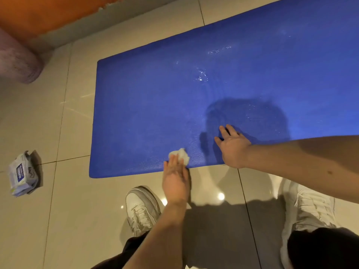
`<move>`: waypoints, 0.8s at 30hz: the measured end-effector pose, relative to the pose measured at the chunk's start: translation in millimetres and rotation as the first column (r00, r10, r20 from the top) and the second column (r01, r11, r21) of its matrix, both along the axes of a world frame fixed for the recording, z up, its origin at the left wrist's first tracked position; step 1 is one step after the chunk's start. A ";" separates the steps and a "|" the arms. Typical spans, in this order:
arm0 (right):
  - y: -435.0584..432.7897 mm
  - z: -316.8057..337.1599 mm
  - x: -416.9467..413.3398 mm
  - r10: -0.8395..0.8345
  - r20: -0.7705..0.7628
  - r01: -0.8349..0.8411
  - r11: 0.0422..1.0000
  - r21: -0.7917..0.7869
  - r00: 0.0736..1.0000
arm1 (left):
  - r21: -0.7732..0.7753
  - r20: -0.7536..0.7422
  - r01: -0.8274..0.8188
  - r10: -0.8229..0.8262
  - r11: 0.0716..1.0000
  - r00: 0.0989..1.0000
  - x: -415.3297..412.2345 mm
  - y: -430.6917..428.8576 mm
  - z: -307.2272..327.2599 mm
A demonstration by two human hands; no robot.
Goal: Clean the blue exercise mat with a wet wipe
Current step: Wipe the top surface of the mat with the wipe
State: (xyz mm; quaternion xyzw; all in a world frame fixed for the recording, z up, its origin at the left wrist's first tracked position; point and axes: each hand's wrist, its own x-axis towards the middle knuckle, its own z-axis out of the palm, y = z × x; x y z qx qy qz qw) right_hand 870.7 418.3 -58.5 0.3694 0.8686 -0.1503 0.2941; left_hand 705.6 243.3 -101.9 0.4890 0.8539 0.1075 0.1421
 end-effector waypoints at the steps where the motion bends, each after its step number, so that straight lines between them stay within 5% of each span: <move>1: 2.7 1.7 3.8 0.011 -0.004 -0.011 1.000 -0.021 1.000 | -0.001 -0.035 -0.026 0.026 1.000 0.999 -17.1 -3.4 -1.8; 5: 13.5 4.4 16.5 0.047 -0.033 -0.050 0.996 -0.079 0.998 | -0.074 -0.040 -0.299 0.296 0.951 0.954 -65.6 -4.1 -1.9; 9: 19.7 3.3 22.8 0.061 -0.067 -0.067 0.994 -0.083 0.996 | 0.016 0.113 -0.418 0.414 0.908 0.903 -25.8 9.6 -0.9; 15: 30.2 4.3 27.8 0.074 -0.104 -0.080 0.995 -0.062 0.992 | 0.099 0.233 -0.201 0.174 0.975 0.957 68.3 40.3 -8.7; 20: 31.4 4.7 30.4 0.080 -0.119 -0.089 0.993 -0.073 0.990 | 0.155 0.150 0.045 -0.069 0.987 0.986 64.4 44.7 -1.6; 24: 35.3 5.7 33.3 0.085 -0.142 -0.095 0.993 -0.067 0.986 | 0.089 0.027 -0.037 0.035 0.995 0.999 3.6 32.2 -2.5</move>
